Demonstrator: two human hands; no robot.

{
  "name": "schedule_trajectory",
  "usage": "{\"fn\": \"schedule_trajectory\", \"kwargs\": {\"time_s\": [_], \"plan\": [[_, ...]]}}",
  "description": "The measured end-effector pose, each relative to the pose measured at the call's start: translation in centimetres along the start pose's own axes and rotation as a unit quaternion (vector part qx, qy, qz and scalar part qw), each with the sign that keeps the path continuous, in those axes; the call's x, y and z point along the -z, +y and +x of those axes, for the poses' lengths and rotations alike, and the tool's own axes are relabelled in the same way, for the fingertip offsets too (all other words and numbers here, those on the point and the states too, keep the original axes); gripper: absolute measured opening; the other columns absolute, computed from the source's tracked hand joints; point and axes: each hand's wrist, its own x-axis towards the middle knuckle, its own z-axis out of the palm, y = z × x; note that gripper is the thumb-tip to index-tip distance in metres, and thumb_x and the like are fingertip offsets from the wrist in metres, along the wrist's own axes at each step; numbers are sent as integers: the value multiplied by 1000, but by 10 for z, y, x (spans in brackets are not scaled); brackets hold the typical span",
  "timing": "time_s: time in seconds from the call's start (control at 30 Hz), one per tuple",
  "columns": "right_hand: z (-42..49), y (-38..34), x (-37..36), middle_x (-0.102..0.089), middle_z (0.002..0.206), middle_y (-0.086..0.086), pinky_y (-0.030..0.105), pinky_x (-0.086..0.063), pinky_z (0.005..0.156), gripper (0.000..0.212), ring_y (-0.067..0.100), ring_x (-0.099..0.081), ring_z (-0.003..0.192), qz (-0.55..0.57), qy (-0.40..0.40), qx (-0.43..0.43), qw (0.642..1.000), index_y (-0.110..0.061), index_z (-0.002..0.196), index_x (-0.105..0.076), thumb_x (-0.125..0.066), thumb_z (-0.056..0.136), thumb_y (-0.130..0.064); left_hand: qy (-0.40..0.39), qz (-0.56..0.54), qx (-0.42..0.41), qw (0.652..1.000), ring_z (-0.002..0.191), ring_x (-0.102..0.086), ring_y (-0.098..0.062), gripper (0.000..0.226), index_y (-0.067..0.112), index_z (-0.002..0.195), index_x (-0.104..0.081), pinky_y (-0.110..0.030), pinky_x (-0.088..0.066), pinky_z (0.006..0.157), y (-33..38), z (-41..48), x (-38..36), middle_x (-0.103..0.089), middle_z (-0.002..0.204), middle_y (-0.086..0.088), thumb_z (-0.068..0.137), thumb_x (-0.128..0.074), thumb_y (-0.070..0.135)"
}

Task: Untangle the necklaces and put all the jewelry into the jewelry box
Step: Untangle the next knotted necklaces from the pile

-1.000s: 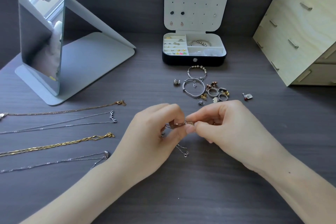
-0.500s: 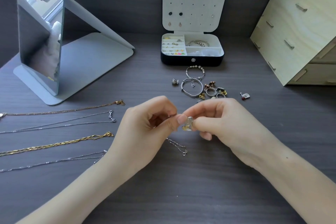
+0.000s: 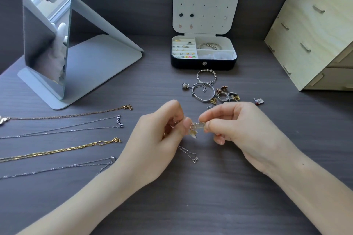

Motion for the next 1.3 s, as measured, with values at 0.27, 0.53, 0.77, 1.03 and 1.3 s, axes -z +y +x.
{"fn": "schedule_trajectory", "kwargs": {"time_s": [0.27, 0.53, 0.77, 1.03, 1.3], "plan": [[0, 0, 0, -60, 57, 0, 21, -37, 49, 23, 16, -41, 50, 0, -15, 29, 999, -11, 70, -71, -59, 71, 9, -33, -270, 142, 952, 51, -54, -10, 20, 7, 73, -46, -14, -35, 47, 1, 6, 3, -69, 65, -6, 78, -56, 24], [1, 2, 1, -61, 61, 1, 19, -37, 47, 17, 21, -41, 57, 35, -64, 31, 997, -13, 67, -73, -62, 56, -7, -42, -270, 155, 949, 55, -55, -14, 19, 9, 73, -51, -15, -41, 51, 2, 5, 3, -66, 67, -4, 74, -62, 24], [-1, -1, 3, -61, 61, -2, 19, -40, 51, 16, 10, -46, 50, -38, -64, 86, 993, -13, 78, -70, -68, 74, 3, -66, -199, 146, 967, 65, -64, -13, 30, 22, 82, -68, -29, -50, 67, 5, 4, 7, -72, 73, -2, 59, -78, 38], [-3, 4, 0, -64, 75, -5, 32, -50, 64, 22, 18, -56, 62, -181, -11, 249, 951, -24, 81, -68, -64, 76, -3, -49, -172, 173, 969, 71, -68, -17, 22, 22, 80, -72, -37, -55, 75, 7, 4, 8, -73, 75, -1, 60, -76, 28], [-3, 6, -2, -65, 76, -10, 31, -49, 65, 21, 14, -59, 63, -211, 8, 278, 937, -29, 82, -67, -58, 73, -12, -69, -188, 192, 961, 68, -66, -10, 13, 15, 77, -74, -20, -52, 67, 7, 6, 13, -72, 72, -1, 68, -82, 10]]}}
